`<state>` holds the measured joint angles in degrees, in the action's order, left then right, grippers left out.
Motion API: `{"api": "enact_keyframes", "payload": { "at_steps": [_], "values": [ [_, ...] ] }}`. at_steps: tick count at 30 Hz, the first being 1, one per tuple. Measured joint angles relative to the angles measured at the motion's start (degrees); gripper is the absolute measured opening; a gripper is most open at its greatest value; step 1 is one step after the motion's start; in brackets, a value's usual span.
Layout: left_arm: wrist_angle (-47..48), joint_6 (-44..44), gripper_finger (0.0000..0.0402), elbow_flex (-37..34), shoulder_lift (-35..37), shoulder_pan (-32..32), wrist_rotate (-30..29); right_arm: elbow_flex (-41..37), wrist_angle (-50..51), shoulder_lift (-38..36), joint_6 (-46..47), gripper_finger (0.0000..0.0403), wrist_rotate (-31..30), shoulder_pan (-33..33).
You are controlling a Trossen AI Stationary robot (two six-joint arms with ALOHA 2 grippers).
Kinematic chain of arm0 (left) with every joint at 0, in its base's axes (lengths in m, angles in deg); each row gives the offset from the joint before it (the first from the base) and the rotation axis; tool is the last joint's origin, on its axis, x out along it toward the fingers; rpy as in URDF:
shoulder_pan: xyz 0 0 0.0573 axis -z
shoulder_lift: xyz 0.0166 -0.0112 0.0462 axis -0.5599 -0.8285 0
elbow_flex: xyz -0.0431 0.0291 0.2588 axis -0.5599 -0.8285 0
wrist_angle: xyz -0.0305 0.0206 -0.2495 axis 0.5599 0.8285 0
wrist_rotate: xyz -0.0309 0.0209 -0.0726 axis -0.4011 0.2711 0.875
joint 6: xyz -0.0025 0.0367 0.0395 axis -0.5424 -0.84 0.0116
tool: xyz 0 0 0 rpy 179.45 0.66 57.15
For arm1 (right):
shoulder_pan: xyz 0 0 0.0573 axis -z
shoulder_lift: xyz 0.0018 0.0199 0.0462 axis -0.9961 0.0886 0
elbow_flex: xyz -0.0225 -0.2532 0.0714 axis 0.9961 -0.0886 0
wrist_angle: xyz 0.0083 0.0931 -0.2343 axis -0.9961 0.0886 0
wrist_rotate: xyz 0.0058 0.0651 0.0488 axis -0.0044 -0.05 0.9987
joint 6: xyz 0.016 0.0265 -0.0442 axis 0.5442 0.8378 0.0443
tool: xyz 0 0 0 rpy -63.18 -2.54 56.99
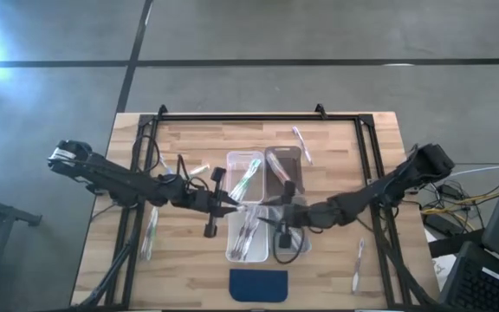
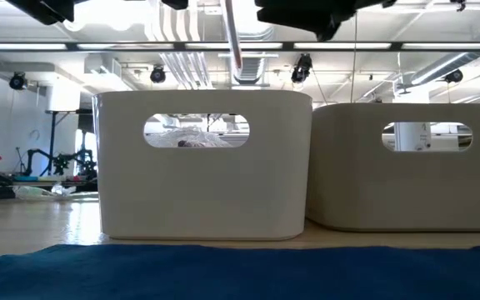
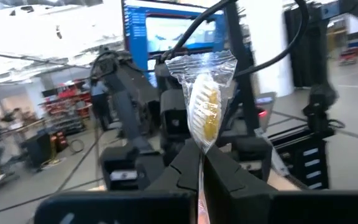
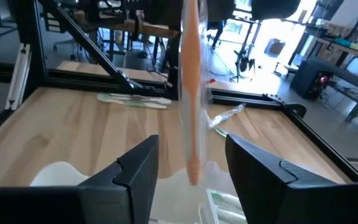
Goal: Pick & Place Toothbrushes
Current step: Put the orange toothbrush into the black bin
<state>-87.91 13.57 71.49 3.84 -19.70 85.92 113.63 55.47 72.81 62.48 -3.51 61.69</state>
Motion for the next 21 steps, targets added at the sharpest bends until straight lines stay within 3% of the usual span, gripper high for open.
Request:
{"api": "enact_keyframes", "payload": {
  "at_steps": [15, 21],
  "values": [
    [-0.2, 0.3, 0.0008, 0.0, 0.0, 0.1, 3.0, 9.4, 0.8, 9.1, -0.7, 0.0192, 0.2, 1.6],
    [-0.2, 0.3, 0.0007, 0.0, 0.0, 0.1, 3.2, 9.0, 2.3, 9.1, 1.5, 0.0152, 0.1, 1.5]
  ]
}}
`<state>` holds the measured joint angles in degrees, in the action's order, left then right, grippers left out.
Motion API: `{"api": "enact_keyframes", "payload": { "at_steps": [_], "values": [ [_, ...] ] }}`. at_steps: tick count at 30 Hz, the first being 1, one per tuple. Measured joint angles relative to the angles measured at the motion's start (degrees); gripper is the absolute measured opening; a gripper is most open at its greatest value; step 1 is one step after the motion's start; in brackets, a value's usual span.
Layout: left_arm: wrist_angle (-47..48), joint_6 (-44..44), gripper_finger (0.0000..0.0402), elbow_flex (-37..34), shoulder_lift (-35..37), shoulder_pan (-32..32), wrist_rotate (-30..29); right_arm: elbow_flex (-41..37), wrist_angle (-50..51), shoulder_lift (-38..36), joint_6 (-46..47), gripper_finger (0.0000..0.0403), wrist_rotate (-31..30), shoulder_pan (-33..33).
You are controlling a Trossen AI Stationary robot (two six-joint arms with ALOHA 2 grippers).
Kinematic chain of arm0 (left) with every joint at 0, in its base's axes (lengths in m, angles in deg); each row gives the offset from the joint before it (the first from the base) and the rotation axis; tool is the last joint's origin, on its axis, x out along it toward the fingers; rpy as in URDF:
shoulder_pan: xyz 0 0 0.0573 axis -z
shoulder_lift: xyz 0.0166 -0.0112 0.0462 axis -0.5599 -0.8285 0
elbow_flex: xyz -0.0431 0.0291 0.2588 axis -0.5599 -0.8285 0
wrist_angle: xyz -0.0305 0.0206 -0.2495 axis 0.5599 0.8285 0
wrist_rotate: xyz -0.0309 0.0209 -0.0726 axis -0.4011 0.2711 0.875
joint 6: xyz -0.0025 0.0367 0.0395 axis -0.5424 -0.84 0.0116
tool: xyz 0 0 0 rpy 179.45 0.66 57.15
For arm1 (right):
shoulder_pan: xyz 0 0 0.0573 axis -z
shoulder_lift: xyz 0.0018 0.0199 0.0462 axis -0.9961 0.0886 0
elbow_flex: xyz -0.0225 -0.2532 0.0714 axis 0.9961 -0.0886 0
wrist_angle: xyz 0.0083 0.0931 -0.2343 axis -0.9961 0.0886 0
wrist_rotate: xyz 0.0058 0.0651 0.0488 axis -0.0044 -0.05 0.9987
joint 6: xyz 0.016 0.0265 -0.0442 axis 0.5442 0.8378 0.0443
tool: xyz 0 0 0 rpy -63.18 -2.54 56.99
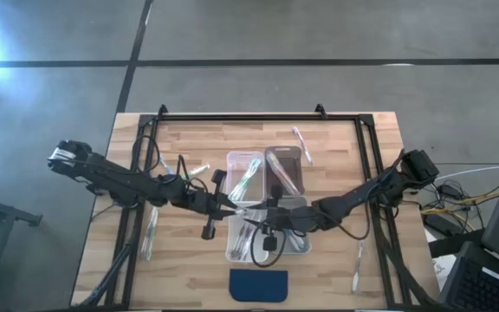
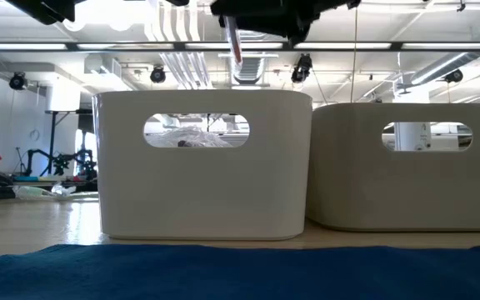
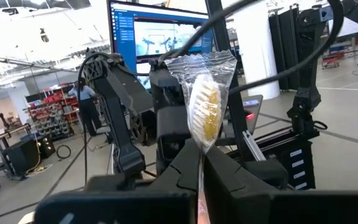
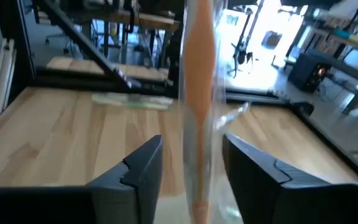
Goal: Pick & Place Toothbrushes
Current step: Put the orange toothbrush into the black bin
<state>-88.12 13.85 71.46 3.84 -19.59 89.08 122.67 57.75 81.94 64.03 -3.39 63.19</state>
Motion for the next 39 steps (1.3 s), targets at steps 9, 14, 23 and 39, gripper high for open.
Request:
{"api": "enact_keyframes", "payload": {
  "at_steps": [9, 14, 23, 39],
  "values": [
    [0.1, 0.0, 0.0009, 0.0, 0.0, 0.0, 0.0, -0.4, 0.1, 0.0, 0.0, 0.0043, -0.1, 0.0],
    [1.0, 0.8, 0.0025, 0.0, 0.0, 0.0, -0.1, -0.5, 0.4, 0.0, -0.2, 0.0043, 0.0, 0.0],
    [2.2, 1.2, 0.0104, 0.0, 0.1, 0.0, 0.0, -0.5, 0.3, 0.0, -0.2, 0.0047, -0.2, 0.1],
    [10.2, -6.5, 0.0218, -0.2, 0.1, 0.0, -23.7, -0.5, 23.3, -10.6, 9.8, 0.0046, -1.6, -0.2]
  ]
}}
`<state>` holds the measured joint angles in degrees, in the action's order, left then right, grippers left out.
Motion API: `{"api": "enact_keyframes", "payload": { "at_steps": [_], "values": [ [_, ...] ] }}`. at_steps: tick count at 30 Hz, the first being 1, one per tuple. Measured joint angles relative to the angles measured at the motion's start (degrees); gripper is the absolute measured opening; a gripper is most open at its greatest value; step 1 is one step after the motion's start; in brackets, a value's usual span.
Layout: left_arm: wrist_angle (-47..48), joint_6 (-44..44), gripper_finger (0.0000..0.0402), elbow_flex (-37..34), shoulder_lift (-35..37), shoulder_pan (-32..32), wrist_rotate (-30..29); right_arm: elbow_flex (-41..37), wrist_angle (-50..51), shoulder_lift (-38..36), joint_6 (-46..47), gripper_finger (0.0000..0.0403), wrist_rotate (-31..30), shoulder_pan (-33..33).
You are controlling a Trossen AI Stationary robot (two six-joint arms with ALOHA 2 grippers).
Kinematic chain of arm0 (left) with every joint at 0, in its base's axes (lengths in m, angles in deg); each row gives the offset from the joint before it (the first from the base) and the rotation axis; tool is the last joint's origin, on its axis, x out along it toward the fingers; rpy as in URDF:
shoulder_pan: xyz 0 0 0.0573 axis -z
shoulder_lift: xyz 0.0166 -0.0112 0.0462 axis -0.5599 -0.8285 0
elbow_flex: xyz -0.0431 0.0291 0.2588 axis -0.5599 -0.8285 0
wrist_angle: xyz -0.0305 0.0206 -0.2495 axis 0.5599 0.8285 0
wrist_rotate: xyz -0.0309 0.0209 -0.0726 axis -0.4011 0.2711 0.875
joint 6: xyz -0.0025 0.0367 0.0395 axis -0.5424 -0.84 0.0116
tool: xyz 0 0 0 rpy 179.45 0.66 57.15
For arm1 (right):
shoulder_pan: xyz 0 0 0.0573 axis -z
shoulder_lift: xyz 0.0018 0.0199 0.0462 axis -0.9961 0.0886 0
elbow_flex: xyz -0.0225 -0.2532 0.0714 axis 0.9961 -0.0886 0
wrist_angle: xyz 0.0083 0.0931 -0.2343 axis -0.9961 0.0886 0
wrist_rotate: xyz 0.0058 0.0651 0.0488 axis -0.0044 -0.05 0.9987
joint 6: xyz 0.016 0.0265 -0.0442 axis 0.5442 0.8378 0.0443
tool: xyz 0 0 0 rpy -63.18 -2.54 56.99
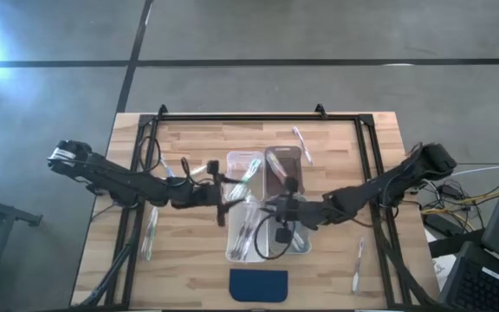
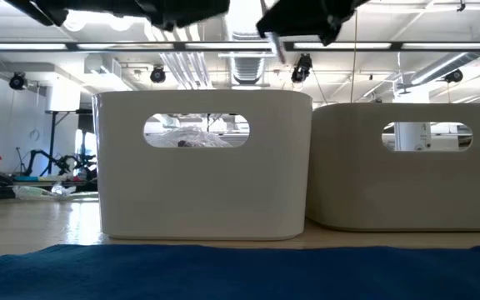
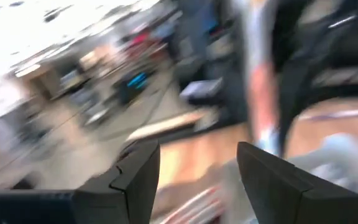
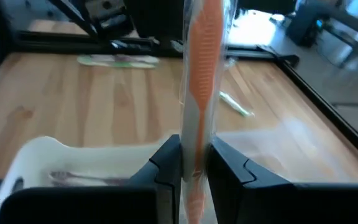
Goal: Pick & Place Toothbrushes
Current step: Put the orange toothbrush into the black bin
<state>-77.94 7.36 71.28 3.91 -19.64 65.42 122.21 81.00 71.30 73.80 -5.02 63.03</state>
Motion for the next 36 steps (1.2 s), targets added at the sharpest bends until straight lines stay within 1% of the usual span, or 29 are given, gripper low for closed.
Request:
{"api": "enact_keyframes", "payload": {
  "at_steps": [3, 5, 11, 13, 17, 19, 23, 26, 30, 36],
  "values": [
    [2.7, 1.3, 0.0218, 0.0, 0.0, 0.0, -9.4, 0.0, 6.0, -3.3, 2.3, 0.005, -2.2, 0.0],
    [3.6, 1.6, 0.0218, -0.1, 0.0, 0.0, -12.5, 0.0, 9.4, -5.5, 3.4, 0.005, -3.7, 0.1],
    [4.3, 4.1, 0.0218, -0.6, 0.0, -0.1, -12.7, -0.1, 16.5, -11.1, 4.9, 0.0046, -7.8, 1.5],
    [4.7, 4.9, 0.0218, -0.6, 0.0, -0.1, -12.7, 0.0, 17.8, -12.7, 7.1, 0.0048, -8.0, 3.0],
    [5.6, 5.4, 0.0218, -0.6, 0.0, -0.1, -12.7, 0.2, 23.5, -15.1, 12.3, 0.005, -7.1, 6.5],
    [5.8, 5.5, 0.0218, -0.6, 0.0, -0.1, -12.7, 0.1, 26.8, -15.6, 15.2, 0.005, -4.9, 8.8],
    [6.1, 5.5, 0.0218, -0.6, 0.0, -0.1, -12.7, 0.2, 32.0, -15.8, 19.6, 0.0051, 1.7, 13.7],
    [6.2, 5.5, 0.0218, -0.6, 0.0, -0.1, -12.5, 0.1, 35.2, -15.5, 21.2, 0.0051, 4.4, 16.7],
    [6.2, 5.5, 0.0218, -0.6, 0.0, -0.1, -12.5, 0.1, 37.5, -15.1, 23.6, 0.0051, 8.3, 20.0],
    [6.2, 6.2, 0.0218, -0.6, 0.0, -0.1, -12.5, 0.1, 37.6, -14.5, 24.4, 0.0052, 13.9, 23.6]
  ]
}}
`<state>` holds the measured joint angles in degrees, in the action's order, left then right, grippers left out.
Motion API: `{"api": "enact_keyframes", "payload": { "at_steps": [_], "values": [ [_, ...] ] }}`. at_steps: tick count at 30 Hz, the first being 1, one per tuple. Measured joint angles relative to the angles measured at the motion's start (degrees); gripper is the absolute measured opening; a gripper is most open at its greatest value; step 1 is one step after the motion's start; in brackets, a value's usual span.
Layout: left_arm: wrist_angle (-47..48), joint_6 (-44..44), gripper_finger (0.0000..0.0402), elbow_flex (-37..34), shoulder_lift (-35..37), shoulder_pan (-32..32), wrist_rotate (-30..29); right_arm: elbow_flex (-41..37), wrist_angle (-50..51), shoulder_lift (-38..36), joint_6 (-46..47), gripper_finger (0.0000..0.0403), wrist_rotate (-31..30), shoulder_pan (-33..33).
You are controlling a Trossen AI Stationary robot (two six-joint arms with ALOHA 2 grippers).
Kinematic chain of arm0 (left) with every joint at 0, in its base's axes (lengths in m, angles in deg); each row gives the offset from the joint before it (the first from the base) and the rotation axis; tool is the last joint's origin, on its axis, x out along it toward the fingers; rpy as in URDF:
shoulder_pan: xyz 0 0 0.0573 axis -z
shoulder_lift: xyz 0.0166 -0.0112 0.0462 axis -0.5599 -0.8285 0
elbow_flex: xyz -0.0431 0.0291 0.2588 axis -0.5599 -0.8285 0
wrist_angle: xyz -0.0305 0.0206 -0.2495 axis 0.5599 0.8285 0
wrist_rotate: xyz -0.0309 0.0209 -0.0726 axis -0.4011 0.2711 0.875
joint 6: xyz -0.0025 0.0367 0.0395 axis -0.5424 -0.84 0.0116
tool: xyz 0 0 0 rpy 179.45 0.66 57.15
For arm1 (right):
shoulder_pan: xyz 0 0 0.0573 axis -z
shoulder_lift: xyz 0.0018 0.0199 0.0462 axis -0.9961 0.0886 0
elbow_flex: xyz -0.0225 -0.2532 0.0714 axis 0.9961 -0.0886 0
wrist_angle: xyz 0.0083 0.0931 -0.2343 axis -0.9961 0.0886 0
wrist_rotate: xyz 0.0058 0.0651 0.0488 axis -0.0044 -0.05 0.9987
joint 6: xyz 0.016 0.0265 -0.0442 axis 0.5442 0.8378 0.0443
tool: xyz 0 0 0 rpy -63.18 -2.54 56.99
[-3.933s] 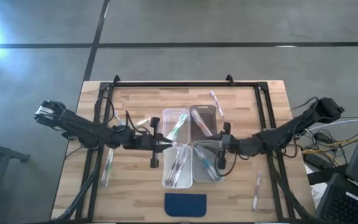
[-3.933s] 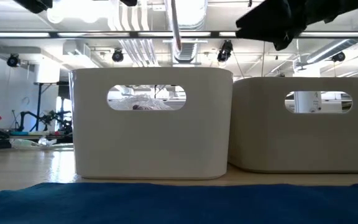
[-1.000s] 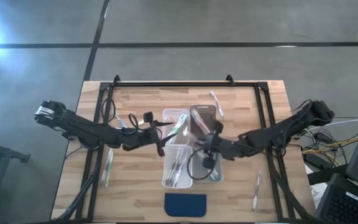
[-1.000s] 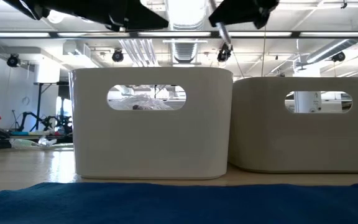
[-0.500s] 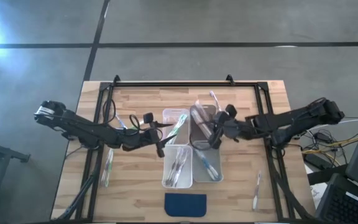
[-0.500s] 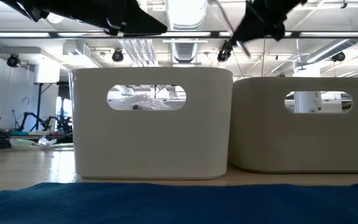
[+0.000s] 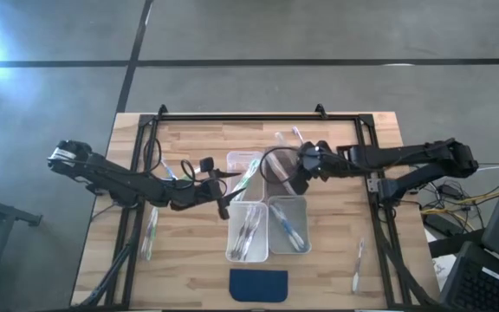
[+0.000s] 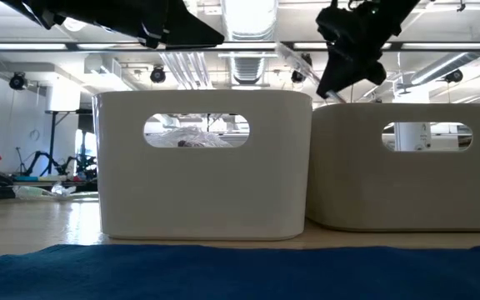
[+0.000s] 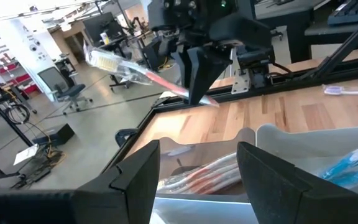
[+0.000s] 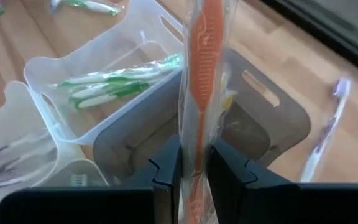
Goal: Pick & Place Toothbrushes
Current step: Put the orange toothbrush into the black bin
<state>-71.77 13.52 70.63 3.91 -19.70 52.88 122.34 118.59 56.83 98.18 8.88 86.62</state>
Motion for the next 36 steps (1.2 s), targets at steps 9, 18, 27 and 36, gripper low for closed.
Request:
{"api": "enact_keyframes", "payload": {
  "at_steps": [9, 18, 27, 36],
  "values": [
    [0.0, 0.3, 0.0218, 0.0, 0.0, 0.0, 0.0, 0.0, 0.4, 0.1, 6.5, 0.005, 7.4, 3.4],
    [0.0, 5.8, 0.0218, 0.0, 0.0, 0.0, 0.0, 3.1, 5.9, 1.6, 8.0, 0.0049, 10.3, 7.6],
    [0.6, 6.3, 0.0218, 0.0, 0.0, 0.0, -0.1, 16.5, 21.6, 13.9, 7.7, 0.0048, 10.7, 7.9],
    [1.9, 7.1, 0.0218, 0.0, 0.0, 0.0, -0.1, 24.7, 30.0, 25.0, 9.0, 0.0051, 15.0, 7.7]
  ]
}}
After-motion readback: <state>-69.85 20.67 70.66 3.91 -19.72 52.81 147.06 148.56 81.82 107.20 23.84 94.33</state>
